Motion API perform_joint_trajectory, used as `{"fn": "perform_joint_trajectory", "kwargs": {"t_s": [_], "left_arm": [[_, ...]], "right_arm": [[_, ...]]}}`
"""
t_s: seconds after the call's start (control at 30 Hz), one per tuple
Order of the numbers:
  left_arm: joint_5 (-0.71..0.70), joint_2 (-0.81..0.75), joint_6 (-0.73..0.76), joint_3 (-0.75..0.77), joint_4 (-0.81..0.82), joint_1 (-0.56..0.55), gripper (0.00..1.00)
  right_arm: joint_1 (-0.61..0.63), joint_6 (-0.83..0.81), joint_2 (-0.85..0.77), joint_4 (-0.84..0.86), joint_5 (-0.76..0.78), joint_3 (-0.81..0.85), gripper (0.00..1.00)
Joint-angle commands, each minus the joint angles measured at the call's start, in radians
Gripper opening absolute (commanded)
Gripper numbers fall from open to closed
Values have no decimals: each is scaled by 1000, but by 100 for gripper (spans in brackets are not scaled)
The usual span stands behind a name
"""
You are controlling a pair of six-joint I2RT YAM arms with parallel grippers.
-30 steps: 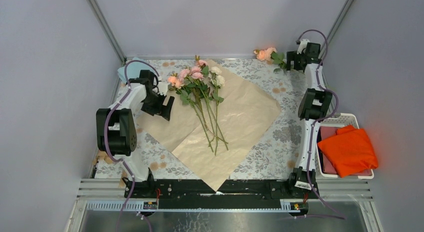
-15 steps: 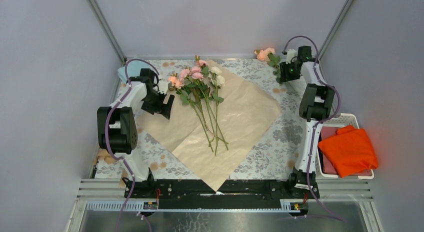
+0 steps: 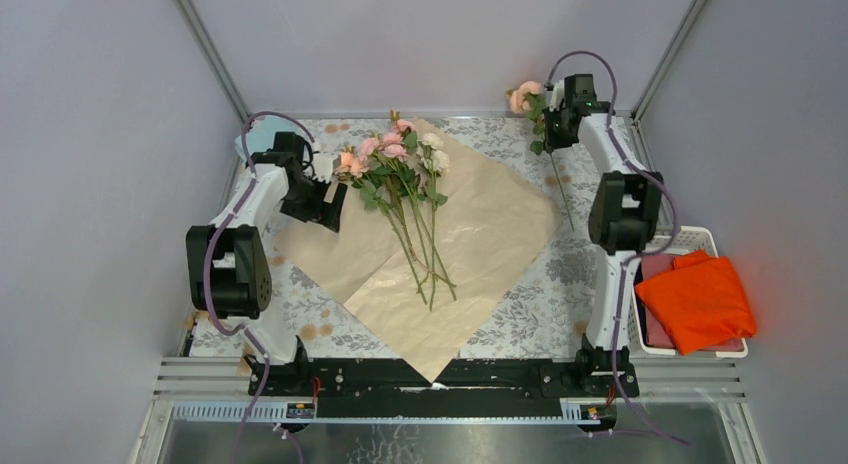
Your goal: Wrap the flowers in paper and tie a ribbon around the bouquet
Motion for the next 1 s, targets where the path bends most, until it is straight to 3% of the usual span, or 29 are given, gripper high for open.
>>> {"fn": "perform_joint_trajectory", "kwargs": {"t_s": [0.0,0.13,0.27,0.43,0.67,0.7,0.77,0.8,0.9,0.97], "left_arm": [[29,-50,-10,3,-6,6,99],[40,-112,-23,-41,38,7,99],[46,-174,-29,-75,59,8,99],[58,-237,-31,-104,70,8,99],[80,-274,-36,-120,82,8,99],[79,-271,-38,-118,83,7,99],[67,-258,-43,-104,84,8,99],[57,-248,-47,-94,84,7,99],[31,-203,-65,-42,94,7,99],[1,-153,-98,8,113,6,97]], "right_arm": [[92,250,-468,256,73,-247,0],[282,507,-702,495,101,-558,0],[472,772,-766,781,96,-794,0],[669,803,-625,798,178,-730,0],[698,822,-403,721,181,-704,0],[697,793,-378,658,172,-658,9],[696,713,-367,536,166,-581,42],[697,680,-387,508,173,-560,53],[693,587,-466,443,212,-522,73],[672,541,-507,378,226,-491,81]]}}
